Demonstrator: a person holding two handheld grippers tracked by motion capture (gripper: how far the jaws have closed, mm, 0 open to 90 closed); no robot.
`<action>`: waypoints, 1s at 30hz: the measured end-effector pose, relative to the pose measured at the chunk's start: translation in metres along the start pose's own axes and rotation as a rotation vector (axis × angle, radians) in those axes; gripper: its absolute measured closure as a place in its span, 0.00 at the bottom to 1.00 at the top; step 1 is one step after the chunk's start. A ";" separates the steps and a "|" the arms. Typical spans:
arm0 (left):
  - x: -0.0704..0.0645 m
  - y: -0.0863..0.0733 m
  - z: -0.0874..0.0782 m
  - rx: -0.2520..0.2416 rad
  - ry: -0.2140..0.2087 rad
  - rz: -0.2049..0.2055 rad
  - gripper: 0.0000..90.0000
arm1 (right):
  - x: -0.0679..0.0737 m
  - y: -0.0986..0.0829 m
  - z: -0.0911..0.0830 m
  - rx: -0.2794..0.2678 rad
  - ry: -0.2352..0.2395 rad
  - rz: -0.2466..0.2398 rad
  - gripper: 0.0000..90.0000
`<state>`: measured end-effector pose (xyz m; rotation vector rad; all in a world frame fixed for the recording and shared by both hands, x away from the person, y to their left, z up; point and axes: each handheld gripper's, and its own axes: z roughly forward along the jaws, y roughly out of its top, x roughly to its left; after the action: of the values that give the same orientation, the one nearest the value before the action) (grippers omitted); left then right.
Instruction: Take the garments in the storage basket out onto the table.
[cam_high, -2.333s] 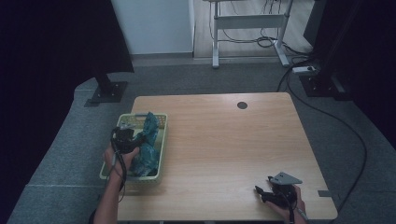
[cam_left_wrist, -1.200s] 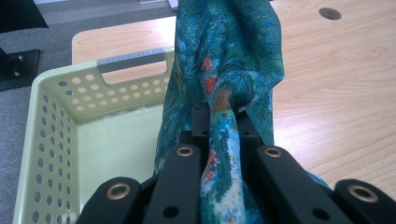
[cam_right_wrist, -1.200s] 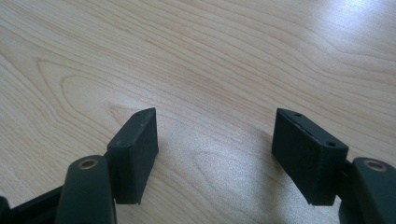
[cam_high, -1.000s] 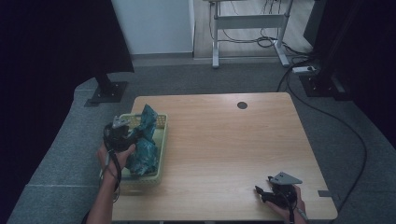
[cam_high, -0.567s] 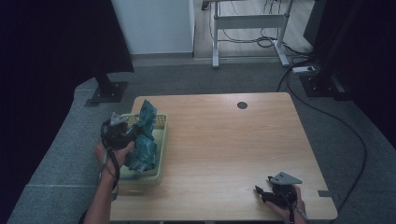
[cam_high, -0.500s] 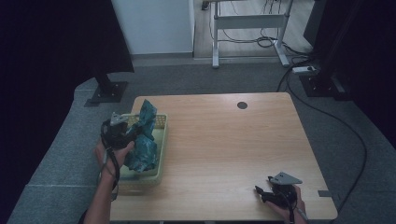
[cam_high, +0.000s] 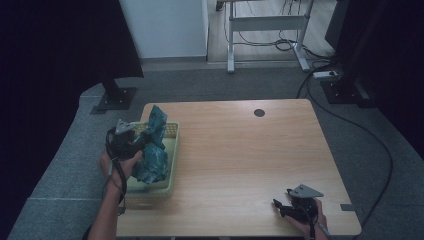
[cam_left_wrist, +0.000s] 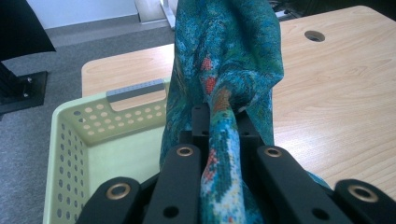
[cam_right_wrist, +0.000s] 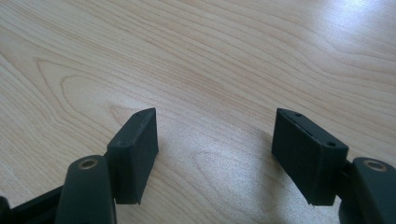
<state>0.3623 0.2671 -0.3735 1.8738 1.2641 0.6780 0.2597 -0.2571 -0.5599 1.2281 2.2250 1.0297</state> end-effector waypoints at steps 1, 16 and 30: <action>0.000 0.000 0.000 -0.002 -0.001 -0.001 0.93 | 0.000 0.000 0.000 0.000 0.000 0.000 0.35; -0.007 0.006 -0.004 -0.022 -0.008 0.013 0.93 | 0.000 0.000 0.000 0.000 0.000 0.000 0.35; -0.016 0.015 -0.011 -0.047 -0.012 0.034 0.93 | 0.000 0.000 0.000 0.000 0.000 0.000 0.35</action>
<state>0.3562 0.2525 -0.3554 1.8616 1.2008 0.7071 0.2597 -0.2571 -0.5599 1.2285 2.2248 1.0296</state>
